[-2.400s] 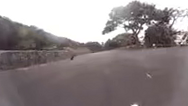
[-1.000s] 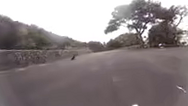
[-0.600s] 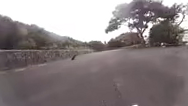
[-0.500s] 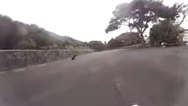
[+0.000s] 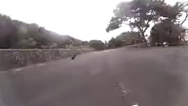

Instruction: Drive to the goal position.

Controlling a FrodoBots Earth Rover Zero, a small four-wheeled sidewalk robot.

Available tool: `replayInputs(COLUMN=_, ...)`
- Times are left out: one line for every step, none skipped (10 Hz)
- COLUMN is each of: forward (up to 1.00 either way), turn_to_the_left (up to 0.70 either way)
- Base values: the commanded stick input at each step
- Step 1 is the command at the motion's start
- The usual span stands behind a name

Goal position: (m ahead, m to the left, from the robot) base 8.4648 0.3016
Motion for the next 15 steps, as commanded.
replayInputs(forward=0.5, turn_to_the_left=0.0)
replayInputs(forward=0.5, turn_to_the_left=0.0)
replayInputs(forward=0.5, turn_to_the_left=0.0)
replayInputs(forward=0.5, turn_to_the_left=0.0)
replayInputs(forward=0.5, turn_to_the_left=0.0)
replayInputs(forward=0.5, turn_to_the_left=0.0)
replayInputs(forward=0.5, turn_to_the_left=0.0)
replayInputs(forward=0.5, turn_to_the_left=0.0)
replayInputs(forward=0.5, turn_to_the_left=0.0)
replayInputs(forward=0.5, turn_to_the_left=0.0)
replayInputs(forward=0.5, turn_to_the_left=0.0)
replayInputs(forward=0.5, turn_to_the_left=0.0)
replayInputs(forward=0.5, turn_to_the_left=0.0)
replayInputs(forward=0.5, turn_to_the_left=0.0)
replayInputs(forward=0.5, turn_to_the_left=0.0)
